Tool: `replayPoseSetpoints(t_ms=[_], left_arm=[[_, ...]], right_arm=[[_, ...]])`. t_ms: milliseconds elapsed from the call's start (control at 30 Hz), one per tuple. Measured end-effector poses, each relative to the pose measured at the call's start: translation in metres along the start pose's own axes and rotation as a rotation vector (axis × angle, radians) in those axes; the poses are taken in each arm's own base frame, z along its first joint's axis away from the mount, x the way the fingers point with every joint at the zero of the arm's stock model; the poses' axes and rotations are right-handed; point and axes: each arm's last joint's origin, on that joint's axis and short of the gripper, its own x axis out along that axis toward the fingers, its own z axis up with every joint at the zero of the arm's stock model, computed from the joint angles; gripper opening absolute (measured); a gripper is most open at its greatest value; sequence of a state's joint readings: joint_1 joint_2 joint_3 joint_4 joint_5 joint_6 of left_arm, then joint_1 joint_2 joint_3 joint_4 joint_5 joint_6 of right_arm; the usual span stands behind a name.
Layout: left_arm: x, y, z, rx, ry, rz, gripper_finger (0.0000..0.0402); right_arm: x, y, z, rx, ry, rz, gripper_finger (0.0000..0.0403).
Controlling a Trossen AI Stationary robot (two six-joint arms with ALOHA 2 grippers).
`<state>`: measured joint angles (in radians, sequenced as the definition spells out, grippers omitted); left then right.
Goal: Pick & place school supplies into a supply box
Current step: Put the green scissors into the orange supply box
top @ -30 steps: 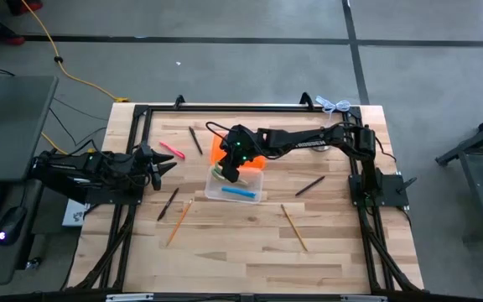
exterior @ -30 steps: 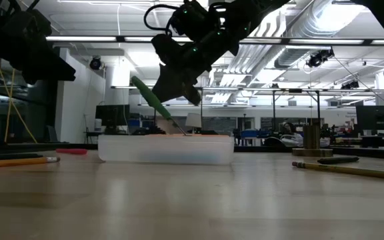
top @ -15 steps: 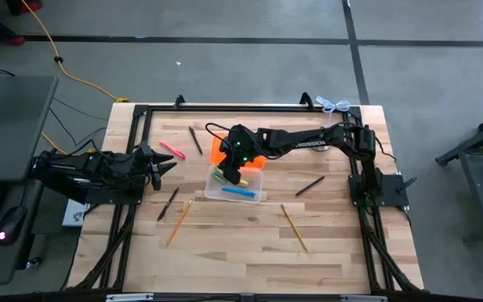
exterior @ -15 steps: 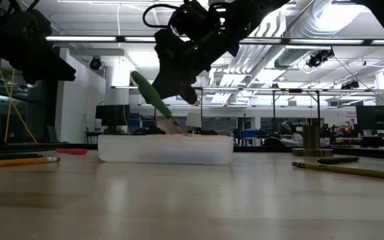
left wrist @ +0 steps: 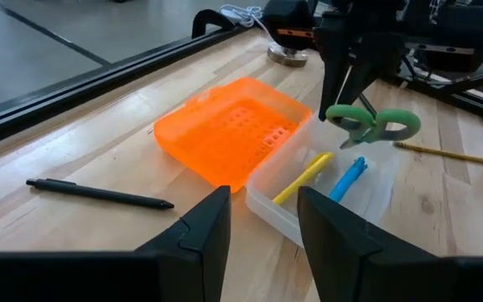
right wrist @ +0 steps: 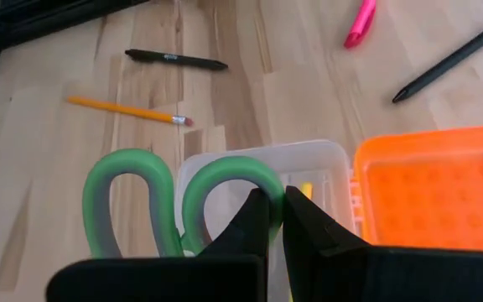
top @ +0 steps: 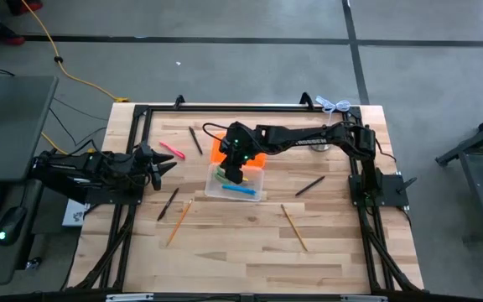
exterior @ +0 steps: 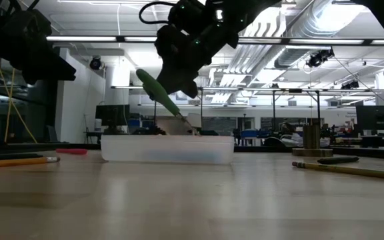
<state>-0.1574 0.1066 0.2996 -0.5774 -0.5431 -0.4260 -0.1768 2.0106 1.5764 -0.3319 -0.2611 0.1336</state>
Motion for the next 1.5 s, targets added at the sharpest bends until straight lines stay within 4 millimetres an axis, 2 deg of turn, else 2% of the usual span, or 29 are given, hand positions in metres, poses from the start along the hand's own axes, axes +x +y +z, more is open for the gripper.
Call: replayPoseSetpoints(t_ms=[467,800,1500], left_arm=[[0.0,0.0,0.001,-0.009,-0.007,-0.003,0.017],[0.0,-0.001,0.001,-0.012,-0.017,0.0,0.017],[0.0,0.0,0.002,-0.007,-0.026,0.016,0.017]], right_arm=[[0.003,-0.002,-0.006,-0.014,0.05,-0.025,0.0],[0.028,-0.004,-0.02,-0.011,0.096,-0.01,0.0],[0.029,-0.002,-0.021,-0.042,0.107,-0.01,0.0]])
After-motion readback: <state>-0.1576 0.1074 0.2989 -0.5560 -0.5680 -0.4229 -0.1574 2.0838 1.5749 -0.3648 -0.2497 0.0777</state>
